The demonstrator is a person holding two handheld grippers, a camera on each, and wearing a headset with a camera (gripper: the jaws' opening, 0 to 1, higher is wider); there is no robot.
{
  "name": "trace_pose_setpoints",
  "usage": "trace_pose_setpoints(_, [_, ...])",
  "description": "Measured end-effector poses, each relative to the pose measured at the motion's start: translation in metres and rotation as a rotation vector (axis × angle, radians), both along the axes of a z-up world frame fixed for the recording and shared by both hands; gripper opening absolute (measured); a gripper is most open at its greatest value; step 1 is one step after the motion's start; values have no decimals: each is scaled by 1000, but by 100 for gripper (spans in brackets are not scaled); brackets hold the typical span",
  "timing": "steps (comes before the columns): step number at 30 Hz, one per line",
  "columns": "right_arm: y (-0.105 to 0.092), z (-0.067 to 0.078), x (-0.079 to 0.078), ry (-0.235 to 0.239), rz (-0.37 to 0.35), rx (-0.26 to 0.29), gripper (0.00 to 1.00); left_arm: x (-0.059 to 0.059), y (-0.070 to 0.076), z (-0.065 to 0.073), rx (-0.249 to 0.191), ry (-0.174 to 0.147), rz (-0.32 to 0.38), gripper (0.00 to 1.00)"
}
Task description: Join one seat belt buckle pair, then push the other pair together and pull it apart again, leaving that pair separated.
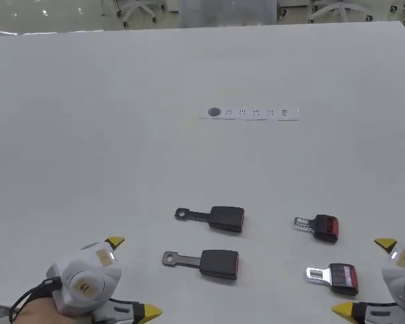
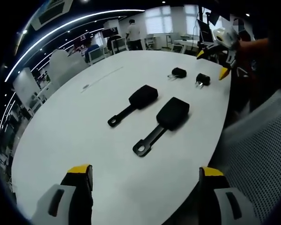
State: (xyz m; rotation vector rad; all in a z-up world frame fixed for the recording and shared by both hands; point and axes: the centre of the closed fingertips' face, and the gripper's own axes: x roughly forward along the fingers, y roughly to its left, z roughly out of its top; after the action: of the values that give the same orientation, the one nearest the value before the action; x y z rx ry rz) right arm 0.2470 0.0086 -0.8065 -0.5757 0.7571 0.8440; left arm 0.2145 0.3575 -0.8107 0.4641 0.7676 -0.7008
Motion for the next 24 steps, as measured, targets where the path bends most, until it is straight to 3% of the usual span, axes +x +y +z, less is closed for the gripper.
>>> trace_pose_setpoints(4, [6, 3, 1, -5, 10, 30, 77, 4, -12, 3, -39, -25, -20, 91])
trace_pose_setpoints(6, [8, 5, 1, -12, 25, 30, 76, 5, -18, 1, -42, -22, -35, 90])
trace_pose_setpoints(8, [10, 5, 1, -11, 38, 25, 75, 6, -23, -1, -21, -19, -65, 90])
trace_pose_setpoints(10, [12, 8, 1, -12, 45, 30, 73, 5, -25, -3, 32, -14, -111, 89])
trace_pose_setpoints(11, [13, 9, 1, -5, 50, 35, 72, 6, -28, -2, 64, -25, -150, 88])
trace_pose_setpoints(14, [14, 11, 2, -18, 64, 35, 70, 5, -33, -2, 100, -20, -178, 85])
trace_pose_setpoints(20, [13, 9, 3, -35, 69, 35, 71, 15, -43, 2, 61, -38, -171, 85])
trace_pose_setpoints(24, [12, 7, 3, -27, 74, 31, 67, 14, -53, 0, 55, -12, -180, 80])
